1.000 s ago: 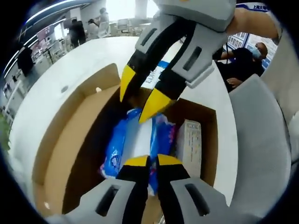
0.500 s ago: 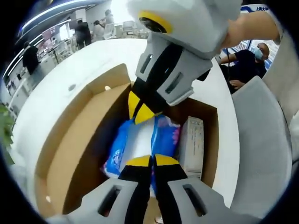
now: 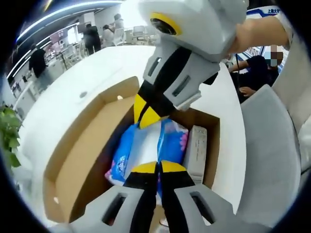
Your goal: Operate the shoe box by opening the lid, removing the specified soft item, and placing it in the target area until the item is outside and the box remains undamaged.
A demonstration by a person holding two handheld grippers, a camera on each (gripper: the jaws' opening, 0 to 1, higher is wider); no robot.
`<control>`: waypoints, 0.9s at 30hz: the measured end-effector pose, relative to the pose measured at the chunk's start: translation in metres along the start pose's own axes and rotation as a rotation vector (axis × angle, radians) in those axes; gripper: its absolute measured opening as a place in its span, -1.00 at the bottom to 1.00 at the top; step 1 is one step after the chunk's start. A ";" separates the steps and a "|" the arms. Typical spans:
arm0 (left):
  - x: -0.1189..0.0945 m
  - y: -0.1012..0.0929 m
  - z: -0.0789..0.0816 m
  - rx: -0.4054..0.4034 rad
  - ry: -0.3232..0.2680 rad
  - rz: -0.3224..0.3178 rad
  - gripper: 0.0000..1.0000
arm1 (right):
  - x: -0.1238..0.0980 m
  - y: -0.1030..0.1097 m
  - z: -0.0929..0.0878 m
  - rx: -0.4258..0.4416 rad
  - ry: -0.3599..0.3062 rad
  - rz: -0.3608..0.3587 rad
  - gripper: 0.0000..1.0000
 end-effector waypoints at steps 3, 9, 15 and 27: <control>-0.006 0.001 0.004 -0.004 -0.008 0.014 -1.00 | -0.006 -0.001 0.008 -0.008 -0.018 -0.006 -1.00; -0.021 -0.001 0.016 -0.001 -0.029 0.045 -1.00 | -0.017 -0.005 0.018 -0.027 -0.044 -0.020 -1.00; -0.036 -0.004 0.028 0.001 -0.055 0.071 -1.00 | -0.031 -0.009 0.030 -0.027 -0.078 -0.031 -1.00; -0.060 -0.012 0.060 0.006 -0.117 0.118 -1.00 | -0.063 -0.020 0.050 -0.021 -0.155 -0.069 -1.00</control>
Point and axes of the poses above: the point that each gripper's makers call its tool centre point, and the gripper's own axes: x roughly forward along the fingers, y roughly to its left, z roughly out of its top, the point moved 3 cm from there along -x, roughly backward along the fingers, and after that the axes turned 2 degrees about -z, right-handed, at the moved point
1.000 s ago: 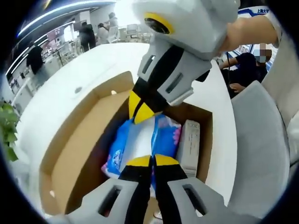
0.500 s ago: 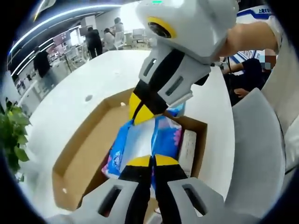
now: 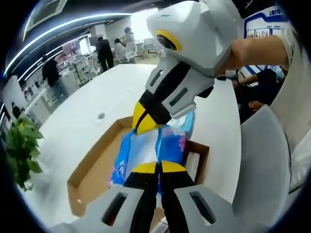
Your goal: Operate the shoe box by opening the lid, removing the specified soft item, and placing it in the target area until the item is outside and the box remains undamaged.
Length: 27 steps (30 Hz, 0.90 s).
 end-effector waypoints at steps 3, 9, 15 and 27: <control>-0.002 -0.003 0.011 0.008 -0.015 0.005 -1.00 | -0.008 -0.006 0.003 0.007 -0.016 -0.013 -1.00; -0.002 -0.010 0.031 0.026 -0.037 0.002 -1.00 | -0.025 -0.018 0.002 0.021 -0.033 -0.036 -1.00; 0.007 -0.018 0.053 0.051 -0.058 -0.010 -1.00 | -0.044 -0.032 -0.004 0.039 -0.044 -0.063 -1.00; 0.043 -0.045 0.088 0.111 -0.080 -0.063 -1.00 | -0.081 -0.058 -0.047 0.091 -0.014 -0.107 -1.00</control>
Point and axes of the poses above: the point that each gripper's makers call its tool centre point, and the gripper's own axes: x roughly forward along the fingers, y roughly to its left, z roughly out of its top, the point moved 3 cm from there along -x, roughly backward along the fingers, and after that the axes turned 2 degrees about -z, right-handed, at the moved point
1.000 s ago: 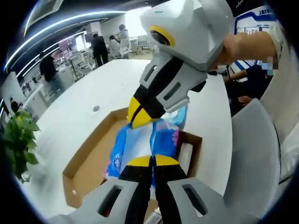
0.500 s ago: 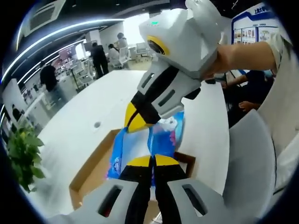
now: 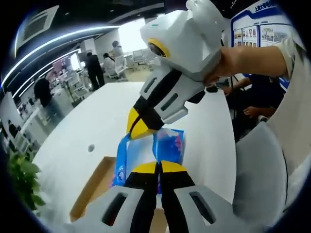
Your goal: Operate the shoe box by opening the lid, removing the specified soft item, and placing it in the target area until the item is outside and the box remains undamaged.
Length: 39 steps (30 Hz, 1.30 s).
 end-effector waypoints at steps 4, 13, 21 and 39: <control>0.015 -0.006 0.006 0.013 0.000 -0.017 -1.00 | -0.007 -0.007 -0.015 0.015 0.015 -0.008 -1.00; 0.042 -0.021 0.019 0.031 -0.004 -0.043 -1.00 | -0.021 -0.022 -0.045 0.049 0.046 -0.029 -1.00; 0.065 -0.028 0.034 0.047 -0.033 -0.045 -1.00 | -0.034 -0.037 -0.066 0.071 0.062 -0.061 -1.00; 0.117 -0.045 0.056 0.063 -0.068 -0.075 -1.00 | -0.055 -0.069 -0.111 0.098 0.091 -0.087 -1.00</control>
Point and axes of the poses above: the point that each gripper's makers call its tool centre point, and the gripper's own axes: x roughly forward along the fingers, y roughly to its left, z roughly out of its top, the point moved 3 cm from there along -x, roughly backward along the fingers, and after that the axes turned 2 degrees about -z, right-handed, at the moved point
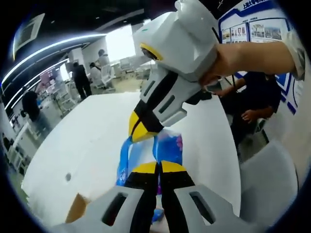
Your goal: Operate the shoe box by opening the lid, removing the specified soft item, and placing it in the target area until the item is outside and the box remains undamaged.
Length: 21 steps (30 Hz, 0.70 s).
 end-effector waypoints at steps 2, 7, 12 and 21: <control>0.007 -0.002 0.002 -0.006 -0.004 -0.005 -1.00 | -0.001 -0.005 -0.006 0.004 0.004 -0.001 -1.00; 0.021 -0.004 0.005 -0.021 -0.017 -0.003 -1.00 | -0.003 -0.015 -0.019 0.009 0.012 -0.002 -1.00; 0.032 -0.003 0.009 -0.045 -0.038 0.004 -1.00 | -0.004 -0.025 -0.028 0.010 0.016 0.000 -1.00; 0.053 -0.002 0.017 -0.054 -0.087 0.002 -1.00 | -0.007 -0.043 -0.042 0.020 0.017 -0.008 -1.00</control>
Point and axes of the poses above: the point that each gripper's makers call its tool centre point, and the gripper's own axes: x roughly forward along the fingers, y roughly to its left, z roughly out of its top, the point moved 3 cm from there along -x, roughly backward along the fingers, and after that the axes turned 2 degrees about -z, right-handed, at the moved point
